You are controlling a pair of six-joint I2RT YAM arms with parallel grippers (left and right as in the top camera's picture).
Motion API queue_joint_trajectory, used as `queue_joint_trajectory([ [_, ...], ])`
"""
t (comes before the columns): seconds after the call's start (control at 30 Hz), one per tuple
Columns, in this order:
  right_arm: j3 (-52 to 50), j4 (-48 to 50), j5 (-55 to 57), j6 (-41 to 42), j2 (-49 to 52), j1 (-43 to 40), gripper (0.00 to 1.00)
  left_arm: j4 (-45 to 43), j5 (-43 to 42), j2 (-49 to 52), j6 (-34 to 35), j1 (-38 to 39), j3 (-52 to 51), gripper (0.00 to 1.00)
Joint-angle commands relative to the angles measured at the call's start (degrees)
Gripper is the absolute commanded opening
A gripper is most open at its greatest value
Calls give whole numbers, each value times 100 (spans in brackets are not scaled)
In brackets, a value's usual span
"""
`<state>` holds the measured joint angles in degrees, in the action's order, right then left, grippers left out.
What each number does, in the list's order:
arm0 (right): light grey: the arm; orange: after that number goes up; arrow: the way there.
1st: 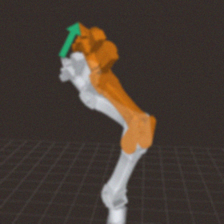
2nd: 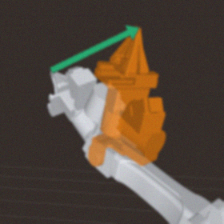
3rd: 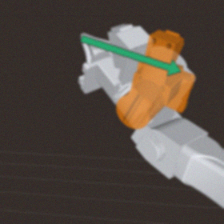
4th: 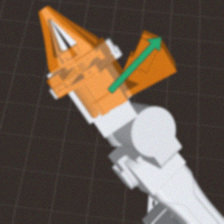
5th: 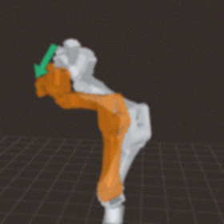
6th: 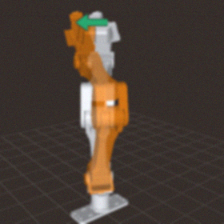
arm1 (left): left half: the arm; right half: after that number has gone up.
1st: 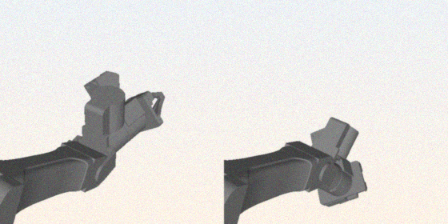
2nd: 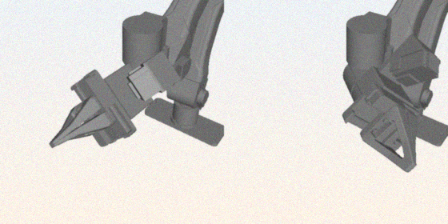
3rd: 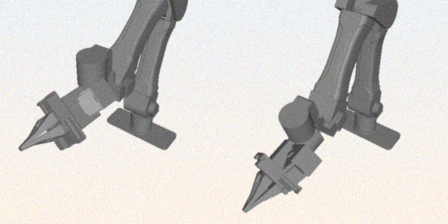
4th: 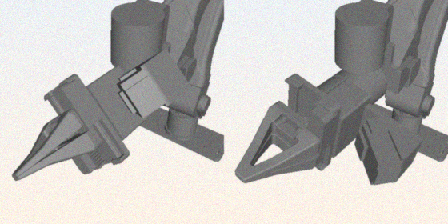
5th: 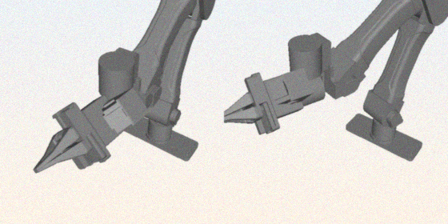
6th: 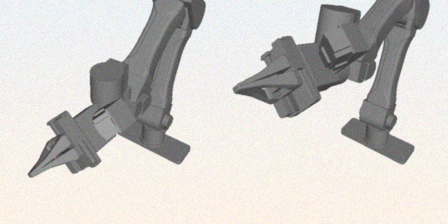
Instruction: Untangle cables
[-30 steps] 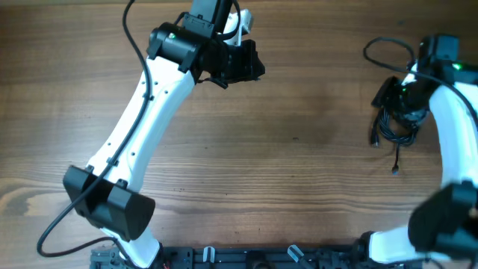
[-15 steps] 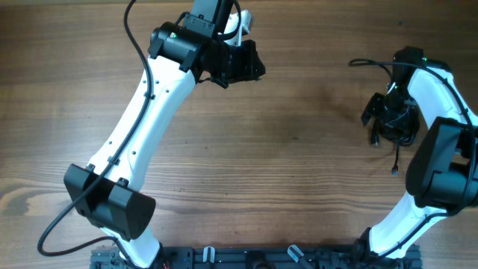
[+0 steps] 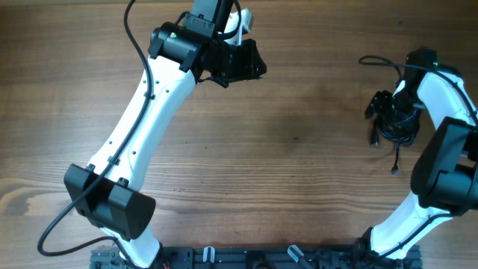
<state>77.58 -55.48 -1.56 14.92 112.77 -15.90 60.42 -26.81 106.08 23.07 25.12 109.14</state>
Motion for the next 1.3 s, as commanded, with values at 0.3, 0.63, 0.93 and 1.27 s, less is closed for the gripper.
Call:
queue_joint_trajectory([
  [0.3,-262,293,-1759,-896,-59,483,26,-17,55,15,-31,-9,59,26],
  [0.63,-256,966,-3239,-782,-59,2662,13,295,31,13,-31,-1027,59,21],
  [0.93,859,-197,-258,984,-337,2120,39,592,33,13,-31,-1248,59,24],
  [1.27,61,-44,321,728,-269,649,60,605,35,13,-28,-1010,59,26],
])
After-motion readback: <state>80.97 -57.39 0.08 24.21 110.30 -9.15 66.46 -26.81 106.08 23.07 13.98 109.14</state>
